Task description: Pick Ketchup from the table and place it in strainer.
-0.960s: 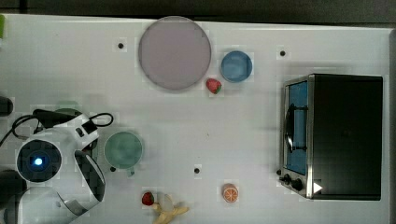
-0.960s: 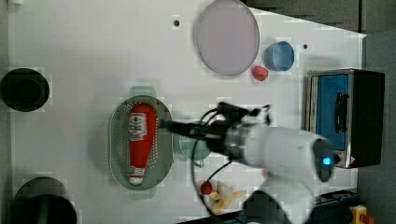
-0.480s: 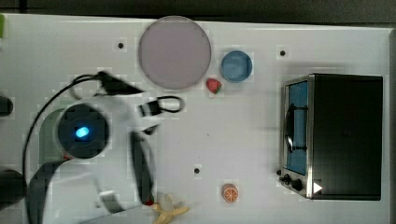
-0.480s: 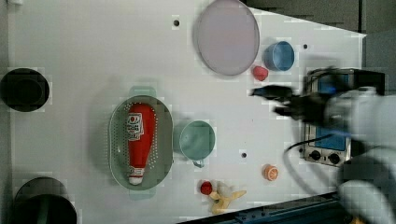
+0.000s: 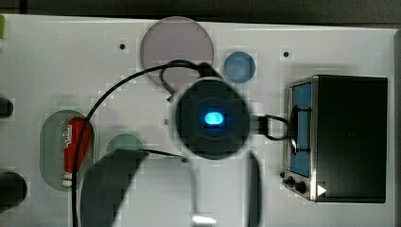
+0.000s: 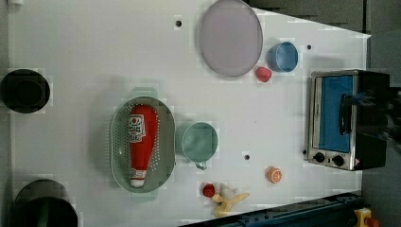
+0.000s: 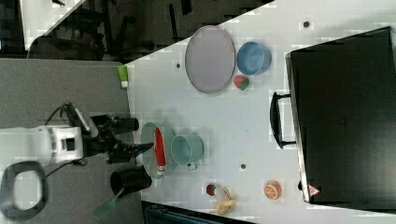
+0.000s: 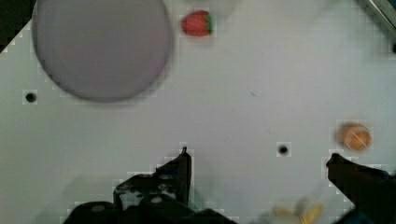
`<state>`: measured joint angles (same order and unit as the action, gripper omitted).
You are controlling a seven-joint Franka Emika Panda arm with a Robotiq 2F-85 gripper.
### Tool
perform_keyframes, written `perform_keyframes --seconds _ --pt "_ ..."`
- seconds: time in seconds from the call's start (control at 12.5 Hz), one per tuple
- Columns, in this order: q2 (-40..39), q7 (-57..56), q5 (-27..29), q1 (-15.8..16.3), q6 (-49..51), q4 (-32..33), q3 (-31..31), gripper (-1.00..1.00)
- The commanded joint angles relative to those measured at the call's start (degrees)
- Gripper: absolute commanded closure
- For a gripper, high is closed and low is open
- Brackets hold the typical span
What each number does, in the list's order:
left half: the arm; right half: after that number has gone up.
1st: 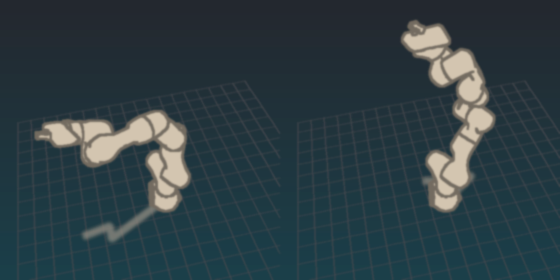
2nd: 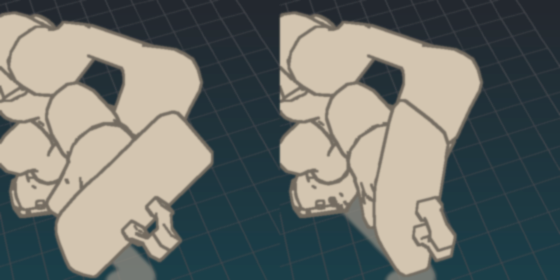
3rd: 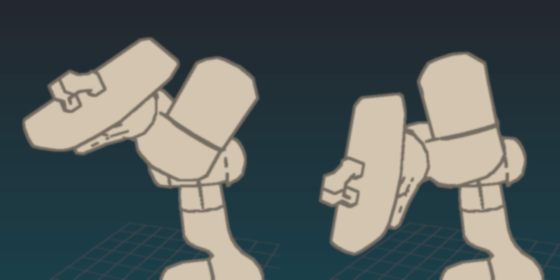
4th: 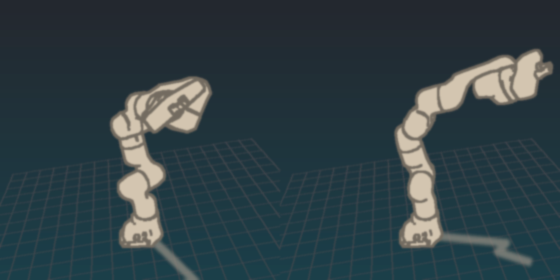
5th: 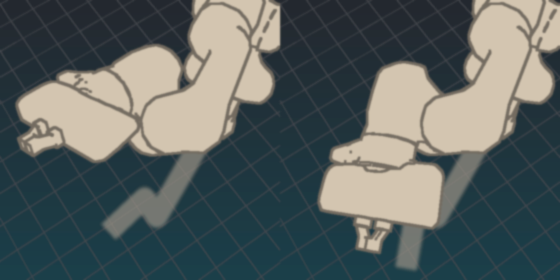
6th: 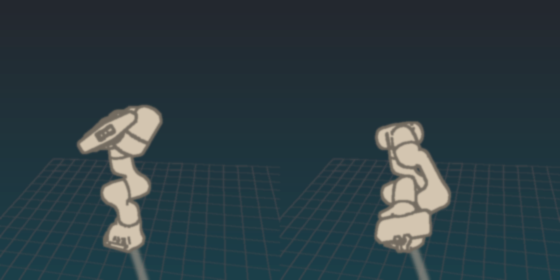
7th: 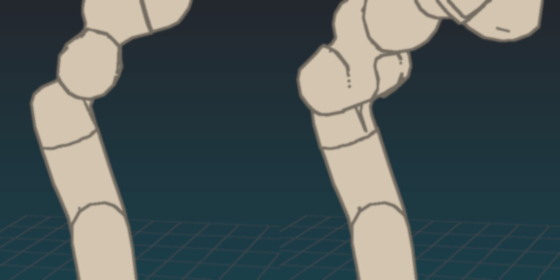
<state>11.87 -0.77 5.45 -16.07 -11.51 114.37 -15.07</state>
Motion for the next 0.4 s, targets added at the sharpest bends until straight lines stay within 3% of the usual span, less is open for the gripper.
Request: perform_keyframes --seconds 0.08,0.4 --pt "0.6 2.0 0.5 0.6 8.0 -6.4 0.7 -1.00" --pt "0.3 2.1 0.5 0.6 10.2 -8.1 0.6 -1.00"
